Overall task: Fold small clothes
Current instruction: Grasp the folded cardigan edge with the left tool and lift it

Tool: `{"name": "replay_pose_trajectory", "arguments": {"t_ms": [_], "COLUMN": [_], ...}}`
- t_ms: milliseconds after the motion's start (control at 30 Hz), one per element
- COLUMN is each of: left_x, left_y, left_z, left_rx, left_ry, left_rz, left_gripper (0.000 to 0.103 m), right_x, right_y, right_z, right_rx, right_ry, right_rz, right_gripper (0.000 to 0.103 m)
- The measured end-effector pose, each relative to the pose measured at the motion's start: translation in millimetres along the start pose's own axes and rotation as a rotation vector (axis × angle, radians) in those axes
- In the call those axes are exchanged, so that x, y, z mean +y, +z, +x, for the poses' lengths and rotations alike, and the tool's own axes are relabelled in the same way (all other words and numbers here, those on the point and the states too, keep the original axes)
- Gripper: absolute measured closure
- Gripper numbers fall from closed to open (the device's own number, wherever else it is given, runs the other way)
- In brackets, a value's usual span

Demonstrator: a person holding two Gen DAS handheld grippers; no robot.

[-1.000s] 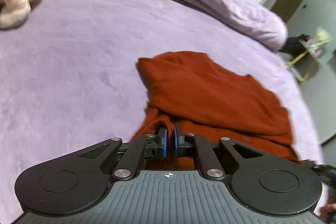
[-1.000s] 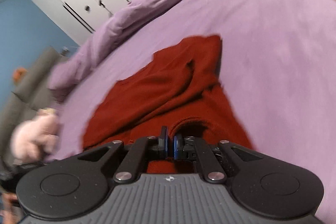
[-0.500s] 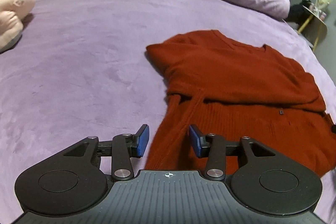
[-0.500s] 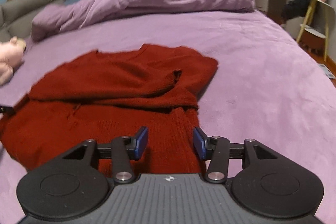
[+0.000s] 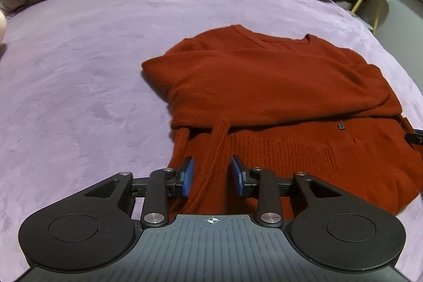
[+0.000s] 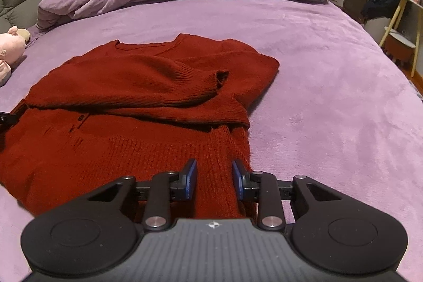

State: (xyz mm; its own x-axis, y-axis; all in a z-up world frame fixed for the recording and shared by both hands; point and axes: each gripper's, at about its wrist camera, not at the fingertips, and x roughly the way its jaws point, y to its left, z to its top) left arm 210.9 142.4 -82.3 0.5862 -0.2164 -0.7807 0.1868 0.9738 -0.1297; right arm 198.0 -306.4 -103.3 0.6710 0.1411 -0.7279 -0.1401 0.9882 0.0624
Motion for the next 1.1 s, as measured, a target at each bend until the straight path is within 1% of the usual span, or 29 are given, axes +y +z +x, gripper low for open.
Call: {"name": "replay_pose_trajectory", "arguments": {"t_ms": [33, 67, 100, 167, 200, 267, 333, 400, 433, 467, 500, 533, 633, 700, 733, 767, 800, 833, 867, 967, 1000, 1033, 1067, 1100], "left_x": [-1, -2, -3, -3, -2, 4, 9, 15, 18, 21, 23, 25, 29, 29, 30, 32, 33, 36, 37, 35, 33, 31, 30, 29], "left_y": [1, 2, 3, 6, 10, 24, 42, 61, 70, 78, 85, 90, 93, 88, 85, 82, 79, 77, 76, 76, 77, 79, 80, 83], "left_z": [2, 2, 2, -6, -15, -45, -69, -79, -78, -72, -61, -48, 4, 27, 34, 38, 41, 43, 45, 52, 52, 51, 47, 37], "left_rx": [0.008, 0.009, 0.0, -0.012, -0.032, -0.115, -0.206, -0.282, -0.312, -0.321, -0.309, -0.282, -0.149, -0.083, -0.055, -0.056, -0.054, -0.054, -0.052, -0.027, -0.031, -0.04, -0.05, -0.075], "left_ry": [-0.009, -0.007, 0.008, 0.023, -0.002, -0.08, -0.108, -0.094, -0.067, -0.032, -0.011, -0.013, -0.004, 0.016, 0.006, -0.032, -0.044, -0.052, -0.059, -0.059, -0.05, -0.028, -0.012, -0.01], "left_rz": [0.004, 0.007, 0.013, 0.01, -0.01, -0.067, -0.1, -0.129, -0.132, -0.136, -0.141, -0.149, -0.155, -0.144, -0.145, -0.138, -0.135, -0.128, -0.12, -0.108, -0.104, -0.092, -0.083, -0.083], "left_gripper": [0.09, 0.093, 0.095, 0.096, 0.096, 0.096, 0.096, 0.096, 0.096, 0.096, 0.096, 0.096, 0.095, 0.093, 0.088, 0.083, 0.072, 0.068, 0.068, 0.069, 0.085, 0.095, 0.095, 0.095], "right_x": [3, 7, 10, 18, 18, 13, 2, -8, -11, -13, -14, -16, -19, -20, -21, -23, -25, -28, -27, -23, -20, -15, -13, -10], "right_y": [0, 0, 0, 2, 6, 20, 41, 60, 68, 76, 82, 85, 89, 87, 86, 84, 83, 82, 79, 75, 75, 76, 82, 84], "right_z": [0, -1, -1, -8, -17, -35, -48, -46, -42, -32, -21, -9, 33, 52, 56, 57, 58, 58, 59, 64, 64, 62, 59, 48], "right_rx": [-0.003, -0.004, -0.001, -0.021, -0.056, -0.146, -0.234, -0.28, -0.295, -0.298, -0.287, -0.272, -0.174, -0.116, -0.103, -0.094, -0.089, -0.085, -0.081, -0.049, -0.054, -0.062, -0.085, -0.133], "right_ry": [-0.003, -0.005, -0.009, -0.006, 0.014, 0.05, 0.068, 0.055, 0.032, 0.007, -0.011, -0.021, -0.034, -0.037, -0.036, -0.019, -0.007, 0.005, 0.009, -0.029, -0.044, -0.06, -0.066, -0.061], "right_rz": [-0.024, -0.052, -0.077, -0.119, -0.117, -0.067, 0.016, 0.081, 0.097, 0.104, 0.109, 0.116, 0.125, 0.118, 0.116, 0.119, 0.126, 0.128, 0.123, 0.075, 0.058, 0.035, 0.02, 0.013], "right_gripper": [0.086, 0.095, 0.097, 0.098, 0.098, 0.098, 0.098, 0.098, 0.098, 0.098, 0.098, 0.097, 0.097, 0.096, 0.094, 0.093, 0.092, 0.09, 0.09, 0.09, 0.092, 0.097, 0.097, 0.097]}}
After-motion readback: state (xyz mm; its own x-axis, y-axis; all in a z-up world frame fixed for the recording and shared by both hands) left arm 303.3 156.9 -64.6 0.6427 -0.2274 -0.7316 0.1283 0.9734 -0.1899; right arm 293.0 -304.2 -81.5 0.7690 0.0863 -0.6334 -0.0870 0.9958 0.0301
